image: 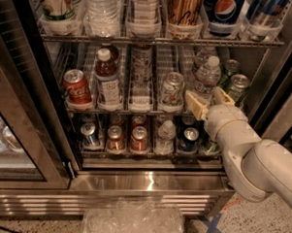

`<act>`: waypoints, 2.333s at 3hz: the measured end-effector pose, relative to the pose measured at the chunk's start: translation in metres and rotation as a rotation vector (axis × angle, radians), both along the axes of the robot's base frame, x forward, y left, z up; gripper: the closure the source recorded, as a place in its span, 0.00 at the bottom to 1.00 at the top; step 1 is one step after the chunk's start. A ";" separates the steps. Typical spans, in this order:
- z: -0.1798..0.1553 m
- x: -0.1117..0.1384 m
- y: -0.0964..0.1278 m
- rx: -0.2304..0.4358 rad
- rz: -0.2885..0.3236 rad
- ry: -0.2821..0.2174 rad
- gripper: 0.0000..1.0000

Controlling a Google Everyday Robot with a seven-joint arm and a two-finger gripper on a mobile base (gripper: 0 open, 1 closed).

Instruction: Pick water bottle from middle shelf of fridge

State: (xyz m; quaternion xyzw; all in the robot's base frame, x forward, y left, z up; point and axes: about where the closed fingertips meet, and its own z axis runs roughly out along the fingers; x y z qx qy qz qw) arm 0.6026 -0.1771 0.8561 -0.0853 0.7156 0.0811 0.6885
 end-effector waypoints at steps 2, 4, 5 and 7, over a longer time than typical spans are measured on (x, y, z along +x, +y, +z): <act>-0.005 0.023 -0.006 -0.036 -0.052 -0.038 0.37; -0.014 0.038 0.004 -0.060 -0.060 -0.036 0.36; -0.014 0.039 0.003 -0.060 -0.061 -0.036 0.55; -0.002 0.039 0.005 -0.065 -0.072 -0.075 0.99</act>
Offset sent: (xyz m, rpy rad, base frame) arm 0.0298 -0.0101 -0.0099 -0.0477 -0.0426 -0.0715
